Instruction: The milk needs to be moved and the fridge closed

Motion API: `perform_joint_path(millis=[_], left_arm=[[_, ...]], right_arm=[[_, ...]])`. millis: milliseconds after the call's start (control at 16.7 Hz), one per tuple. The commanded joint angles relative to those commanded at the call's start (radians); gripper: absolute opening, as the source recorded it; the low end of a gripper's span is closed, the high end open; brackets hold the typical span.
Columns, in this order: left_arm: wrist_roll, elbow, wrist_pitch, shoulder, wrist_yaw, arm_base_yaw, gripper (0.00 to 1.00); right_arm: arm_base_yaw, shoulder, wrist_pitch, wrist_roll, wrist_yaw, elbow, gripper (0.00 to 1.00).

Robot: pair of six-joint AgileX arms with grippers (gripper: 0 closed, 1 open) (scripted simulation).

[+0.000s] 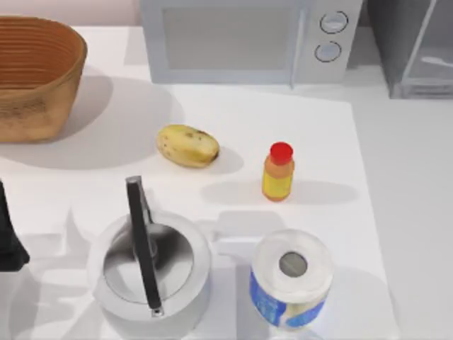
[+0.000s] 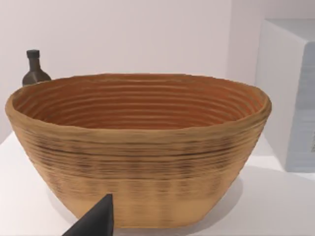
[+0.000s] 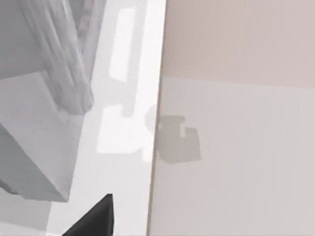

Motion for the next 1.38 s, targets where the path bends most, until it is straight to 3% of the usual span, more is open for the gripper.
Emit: perform_joint_path(millis=[360,540,720,1140,1380], left_arm=[[0.0,0.0,0.0,0.0,0.0,0.0,1.0],[0.0,0.0,0.0,0.0,0.0,0.0,1.0],[0.0,0.0,0.0,0.0,0.0,0.0,1.0],[0.0,0.0,0.0,0.0,0.0,0.0,1.0],[0.0,0.0,0.0,0.0,0.0,0.0,1.0]], right_arm=[[0.306,0.004,0.411,0.537,0.068,-0.016,1.0],[0.427,0.007,0.57,0.718,0.095,-0.023,1.0],[0.496,0.013,0.654,0.805,0.109,-0.026,1.0],[0.504,0.007,0.669,0.822,0.122,-0.038,1.0],[0.652,-0.018,0.73,0.935,0.25,-0.087,1.0]])
